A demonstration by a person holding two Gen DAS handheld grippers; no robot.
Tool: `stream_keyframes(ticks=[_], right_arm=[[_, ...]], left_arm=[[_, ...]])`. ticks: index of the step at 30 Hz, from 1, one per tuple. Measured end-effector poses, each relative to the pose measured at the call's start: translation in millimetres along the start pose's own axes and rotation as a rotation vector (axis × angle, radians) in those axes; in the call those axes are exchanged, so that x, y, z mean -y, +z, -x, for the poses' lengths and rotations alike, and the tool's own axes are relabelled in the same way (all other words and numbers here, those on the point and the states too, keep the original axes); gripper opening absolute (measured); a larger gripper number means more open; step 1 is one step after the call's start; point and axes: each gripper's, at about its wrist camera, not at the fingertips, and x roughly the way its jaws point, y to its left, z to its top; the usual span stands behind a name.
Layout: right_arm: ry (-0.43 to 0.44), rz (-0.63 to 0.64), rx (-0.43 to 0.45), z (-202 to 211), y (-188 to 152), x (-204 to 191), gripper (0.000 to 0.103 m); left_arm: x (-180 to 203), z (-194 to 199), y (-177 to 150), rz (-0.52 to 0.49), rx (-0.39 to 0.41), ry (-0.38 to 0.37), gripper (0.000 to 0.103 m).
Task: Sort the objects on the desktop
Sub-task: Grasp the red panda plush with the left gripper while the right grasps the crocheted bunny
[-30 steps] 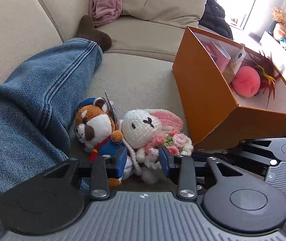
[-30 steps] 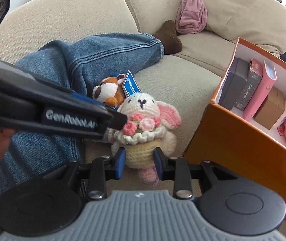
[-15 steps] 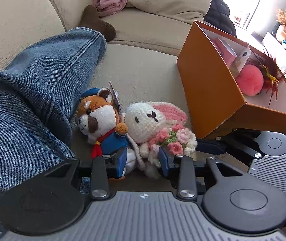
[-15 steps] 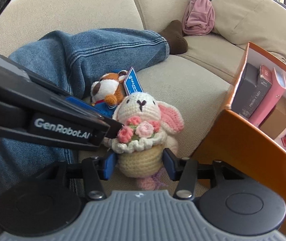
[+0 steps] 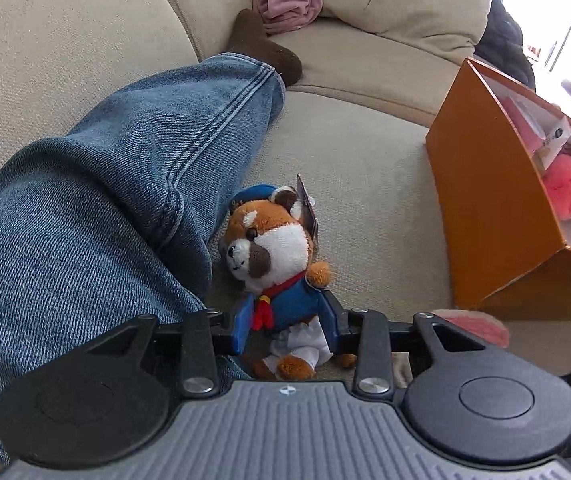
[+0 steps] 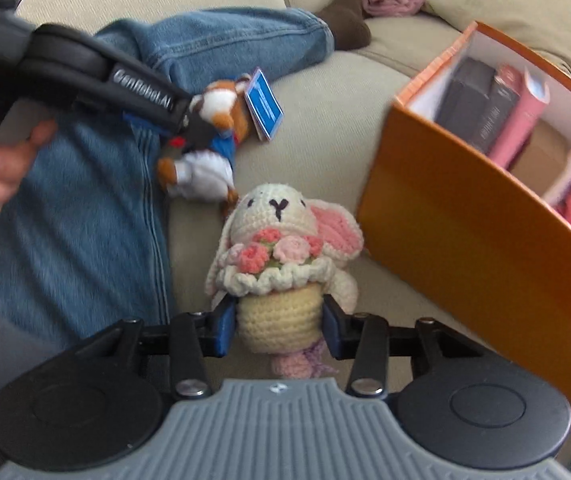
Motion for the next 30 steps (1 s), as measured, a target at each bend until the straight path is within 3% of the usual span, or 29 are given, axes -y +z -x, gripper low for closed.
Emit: stream_keyframes(ticks=[4,12,16,19,24,30], right_arm=[[-0.033,-0.069,-0.008,14.5,-15.3,14.6,0.046],[-0.049,-0.189,0.017,28.4,-29.4,33.5,0.046],[-0.058,-0.216,0.02,31.3,-30.6,35.8,0.047],[-0.054,-0.229,-0.003,23.6,-29.9,37.9,0.047],[-0.065,-0.208,-0.013,15.0,-24.9,35.6,0.052],[-0.04,-0.201,-0.011,9.6,-22.7,37.8,0.054]], left_arm=[[2.2,-14.5,1.6,0.03,-0.036,-0.049,0.042],[1.2,-17.0,0.1,0.093,0.007,-0.215,0.041],[-14.0,-19.0,0.4,0.205,-0.008,-0.3,0.043],[-20.4,-24.5,-0.2,0.269,-0.036,-0.258,0.043],[-6.8,-34.3,2.3,0.239,-0.049,-0.169,0.047],[1.4,-47.4,1.3,0.221,-0.06,-0.129,0.049]])
